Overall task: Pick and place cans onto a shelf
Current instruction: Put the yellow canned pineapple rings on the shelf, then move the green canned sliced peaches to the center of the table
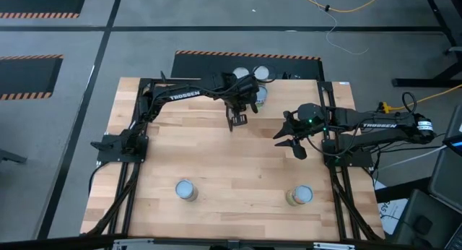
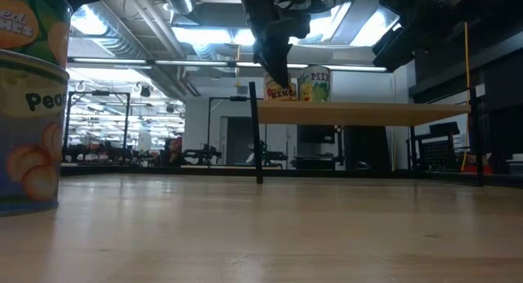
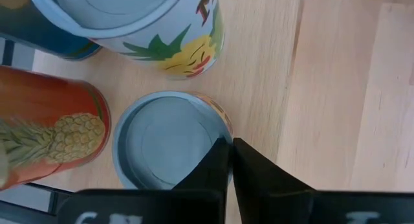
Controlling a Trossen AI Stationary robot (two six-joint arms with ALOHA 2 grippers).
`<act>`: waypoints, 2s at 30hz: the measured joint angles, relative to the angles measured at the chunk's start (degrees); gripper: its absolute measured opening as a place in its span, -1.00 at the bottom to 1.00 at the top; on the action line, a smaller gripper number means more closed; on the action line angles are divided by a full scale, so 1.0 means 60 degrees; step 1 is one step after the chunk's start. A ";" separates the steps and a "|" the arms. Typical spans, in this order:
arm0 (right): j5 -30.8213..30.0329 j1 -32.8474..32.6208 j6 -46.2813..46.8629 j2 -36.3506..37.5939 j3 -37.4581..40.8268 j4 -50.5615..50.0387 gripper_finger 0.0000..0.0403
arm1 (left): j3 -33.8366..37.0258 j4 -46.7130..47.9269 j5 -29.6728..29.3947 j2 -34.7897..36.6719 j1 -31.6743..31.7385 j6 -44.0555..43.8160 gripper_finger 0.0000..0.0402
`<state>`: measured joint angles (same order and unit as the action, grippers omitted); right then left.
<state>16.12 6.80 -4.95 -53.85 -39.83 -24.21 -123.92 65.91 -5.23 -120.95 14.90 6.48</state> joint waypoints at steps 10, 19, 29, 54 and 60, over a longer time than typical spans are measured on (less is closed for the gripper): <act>0.0000 -0.0001 0.0000 0.0002 0.0000 0.0000 -0.30 | 0.0000 -0.0015 0.0000 0.0004 0.0000 0.0000 -0.91; 0.0000 -0.0001 0.0000 0.0002 0.0000 0.0000 -0.30 | 0.0000 -0.0226 -0.0004 0.0004 -0.0004 0.0011 -0.69; 0.0000 -0.0001 0.0041 0.0002 0.0000 -0.0004 -0.30 | 0.0000 -0.0355 -0.0004 0.0019 -0.0017 0.0198 -0.66; 0.0004 -0.0002 0.0029 -0.0001 0.0000 -0.0142 -0.30 | -0.0014 0.2708 0.0033 0.3310 -0.2331 -0.1964 -0.66; 0.0004 -0.0002 0.0035 0.0002 0.0000 -0.0133 -0.30 | 0.0000 0.3559 -0.0311 0.3529 -0.3631 -0.3566 -0.66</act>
<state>16.14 6.79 -4.74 -53.84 -39.83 -25.01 -123.92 87.27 -7.10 -99.77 -6.89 -14.92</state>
